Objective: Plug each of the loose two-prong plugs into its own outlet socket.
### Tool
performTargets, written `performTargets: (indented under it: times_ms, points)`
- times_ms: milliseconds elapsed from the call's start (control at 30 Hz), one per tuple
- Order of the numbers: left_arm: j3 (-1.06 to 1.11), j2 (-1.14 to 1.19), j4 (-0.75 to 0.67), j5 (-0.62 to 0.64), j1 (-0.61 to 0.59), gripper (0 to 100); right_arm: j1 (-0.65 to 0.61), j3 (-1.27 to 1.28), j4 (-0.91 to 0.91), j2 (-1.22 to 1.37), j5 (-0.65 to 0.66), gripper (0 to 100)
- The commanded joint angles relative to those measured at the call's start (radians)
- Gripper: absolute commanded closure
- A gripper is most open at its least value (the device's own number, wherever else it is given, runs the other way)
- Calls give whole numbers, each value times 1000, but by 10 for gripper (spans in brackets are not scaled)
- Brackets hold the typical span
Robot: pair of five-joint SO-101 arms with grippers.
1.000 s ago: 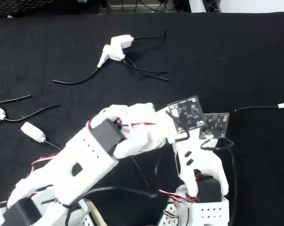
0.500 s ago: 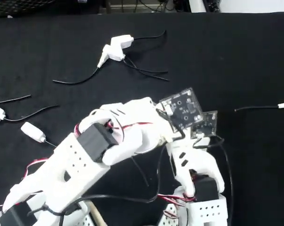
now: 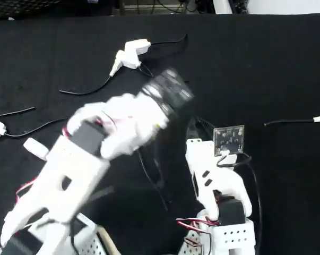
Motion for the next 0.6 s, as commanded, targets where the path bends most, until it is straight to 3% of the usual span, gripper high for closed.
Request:
performTargets:
  times_ms: [0,200,433,567]
  points:
    - [-10,78,-5,77,-197,973,14,-4,-21,-87,6,986]
    - [-153,242,-2,466,-197,973,9,13,-26,-87,6,986]
    - [-229,433,3,1065,-271,971,8,58,-87,-87,6,986]
    - [-226,514,20,1231,-361,971,8,58,-87,-85,6,986]
